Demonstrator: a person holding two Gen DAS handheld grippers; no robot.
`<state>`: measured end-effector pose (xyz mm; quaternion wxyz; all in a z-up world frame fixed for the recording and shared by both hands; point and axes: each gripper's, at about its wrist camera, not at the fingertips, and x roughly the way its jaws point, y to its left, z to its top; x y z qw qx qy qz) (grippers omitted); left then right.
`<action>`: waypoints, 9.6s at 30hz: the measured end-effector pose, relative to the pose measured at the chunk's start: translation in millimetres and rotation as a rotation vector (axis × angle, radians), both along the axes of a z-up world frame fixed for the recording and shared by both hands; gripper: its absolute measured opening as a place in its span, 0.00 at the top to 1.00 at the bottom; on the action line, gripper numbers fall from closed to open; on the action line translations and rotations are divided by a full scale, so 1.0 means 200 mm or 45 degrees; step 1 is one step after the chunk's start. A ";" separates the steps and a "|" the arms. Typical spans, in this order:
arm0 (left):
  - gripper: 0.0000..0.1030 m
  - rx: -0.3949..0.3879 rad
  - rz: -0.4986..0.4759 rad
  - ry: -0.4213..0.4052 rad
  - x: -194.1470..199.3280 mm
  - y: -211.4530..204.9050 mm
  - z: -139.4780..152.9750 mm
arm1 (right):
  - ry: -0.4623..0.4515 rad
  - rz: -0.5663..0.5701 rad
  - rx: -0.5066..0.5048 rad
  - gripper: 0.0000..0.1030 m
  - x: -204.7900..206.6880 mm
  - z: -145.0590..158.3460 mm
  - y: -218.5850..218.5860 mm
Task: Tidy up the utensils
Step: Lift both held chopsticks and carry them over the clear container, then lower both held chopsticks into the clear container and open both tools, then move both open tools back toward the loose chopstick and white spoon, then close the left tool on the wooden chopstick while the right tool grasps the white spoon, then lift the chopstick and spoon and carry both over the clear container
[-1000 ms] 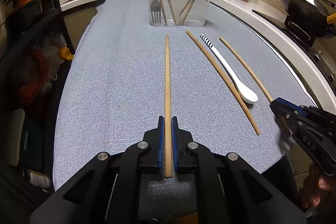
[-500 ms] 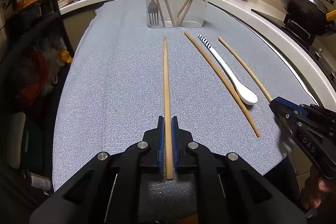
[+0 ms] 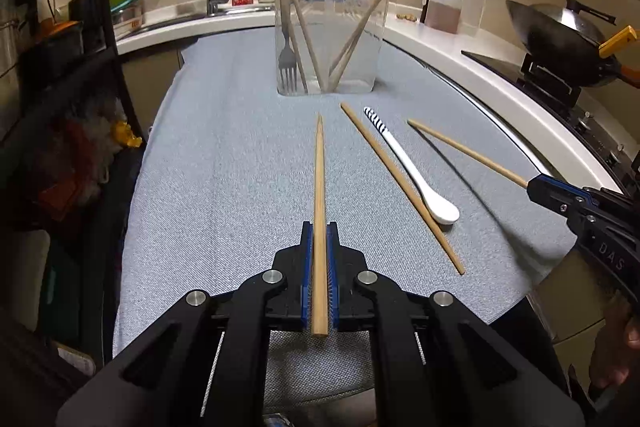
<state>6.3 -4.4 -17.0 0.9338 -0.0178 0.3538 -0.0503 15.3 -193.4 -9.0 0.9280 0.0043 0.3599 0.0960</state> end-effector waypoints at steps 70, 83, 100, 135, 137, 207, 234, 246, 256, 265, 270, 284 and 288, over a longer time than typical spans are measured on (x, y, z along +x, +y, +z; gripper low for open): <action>0.94 -0.123 -0.050 -0.344 0.86 0.15 1.37 | -0.462 0.217 0.157 0.94 0.82 1.27 0.21; 0.94 -0.076 -0.057 -0.084 1.23 0.11 0.91 | -0.179 0.246 0.139 0.94 1.18 0.84 0.31; 0.68 -0.068 -0.011 -0.207 0.92 0.12 1.06 | -0.246 0.151 0.083 0.61 0.97 0.94 0.18; 0.67 -0.071 0.043 -0.120 0.06 0.17 0.21 | 0.133 0.003 0.304 0.86 0.19 0.02 0.04; 0.67 -0.076 0.033 -0.118 0.06 0.17 0.21 | 0.190 0.013 0.316 0.77 0.23 -0.05 0.07; 0.92 0.044 0.006 0.240 0.15 -0.01 -0.13 | 0.218 -0.054 0.123 0.86 0.14 -0.25 0.04; 0.94 0.058 -0.017 0.210 0.13 -0.02 -0.13 | 0.184 -0.076 0.094 0.89 0.12 -0.22 0.05; 0.94 0.023 -0.022 0.116 0.06 0.00 -0.04 | 0.050 -0.079 0.022 0.89 0.04 -0.03 0.02; 0.94 -0.040 -0.009 -0.022 -0.01 0.07 0.10 | -0.042 -0.106 0.011 0.88 0.01 0.11 -0.04; 0.94 -0.076 0.000 -0.166 -0.04 0.11 0.27 | -0.117 -0.090 -0.014 0.88 -0.01 0.22 -0.04; 0.94 -0.056 -0.007 -0.230 -0.02 0.11 0.36 | -0.146 -0.076 -0.017 0.88 0.00 0.29 -0.04; 0.94 -0.078 -0.014 -0.287 0.06 0.11 0.57 | -0.146 0.023 -0.029 0.88 0.13 0.44 0.05; 0.94 -0.085 -0.024 -0.272 0.08 0.11 0.60 | -0.119 0.064 -0.052 0.88 0.18 0.49 0.09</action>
